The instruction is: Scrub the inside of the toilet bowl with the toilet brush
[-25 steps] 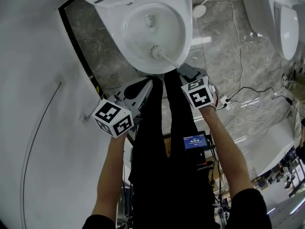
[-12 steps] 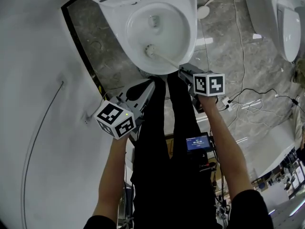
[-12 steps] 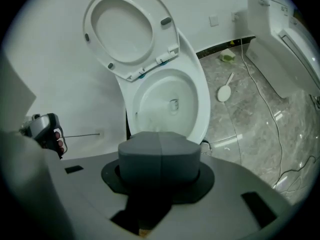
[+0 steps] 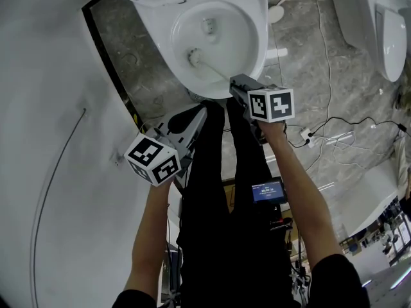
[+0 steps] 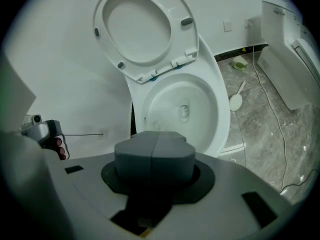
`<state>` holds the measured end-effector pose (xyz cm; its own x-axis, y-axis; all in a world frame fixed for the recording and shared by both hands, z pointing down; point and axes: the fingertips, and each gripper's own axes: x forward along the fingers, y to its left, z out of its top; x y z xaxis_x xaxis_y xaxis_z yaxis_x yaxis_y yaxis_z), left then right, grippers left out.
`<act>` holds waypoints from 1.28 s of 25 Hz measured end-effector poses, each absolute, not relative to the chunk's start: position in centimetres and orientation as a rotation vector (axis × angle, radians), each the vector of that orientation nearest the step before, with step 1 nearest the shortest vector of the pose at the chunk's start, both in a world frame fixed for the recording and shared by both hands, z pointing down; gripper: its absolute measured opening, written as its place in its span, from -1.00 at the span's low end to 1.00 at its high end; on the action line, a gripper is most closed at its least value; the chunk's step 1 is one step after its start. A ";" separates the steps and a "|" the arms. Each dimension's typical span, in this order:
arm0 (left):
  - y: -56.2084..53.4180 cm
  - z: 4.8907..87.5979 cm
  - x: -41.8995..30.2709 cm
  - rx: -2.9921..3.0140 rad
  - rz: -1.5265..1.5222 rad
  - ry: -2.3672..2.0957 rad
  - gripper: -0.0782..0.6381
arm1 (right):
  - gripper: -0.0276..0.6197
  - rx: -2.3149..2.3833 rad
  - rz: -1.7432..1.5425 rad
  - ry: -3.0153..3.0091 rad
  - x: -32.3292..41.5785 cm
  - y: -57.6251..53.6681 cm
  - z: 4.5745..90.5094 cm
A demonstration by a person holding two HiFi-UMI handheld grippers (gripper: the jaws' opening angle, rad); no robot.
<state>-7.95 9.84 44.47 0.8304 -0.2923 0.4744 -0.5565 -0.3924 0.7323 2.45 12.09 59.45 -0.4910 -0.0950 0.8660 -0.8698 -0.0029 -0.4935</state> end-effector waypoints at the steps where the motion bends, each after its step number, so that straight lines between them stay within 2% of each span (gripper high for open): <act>1: 9.8 44.5 -7.9 2.003 0.330 -0.625 -0.76 | -0.43 1.002 1.538 -1.648 2.2 11.8 59.5; 10: 9.7 44.4 -8.4 2.007 0.323 -0.624 -0.76 | -0.43 0.981 1.461 -1.705 0.0 9.2 58.6; 32: 9.2 45.0 -10.5 2.002 0.319 -0.639 -0.76 | -0.37 1.169 1.578 -1.690 -2.3 3.5 60.6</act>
<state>-10.52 9.20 45.01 0.8276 -0.3051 0.4712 -0.5599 -0.3890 0.7316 -2.25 3.47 60.55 -0.4752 -0.2258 0.8504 -0.8638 -0.0642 -0.4997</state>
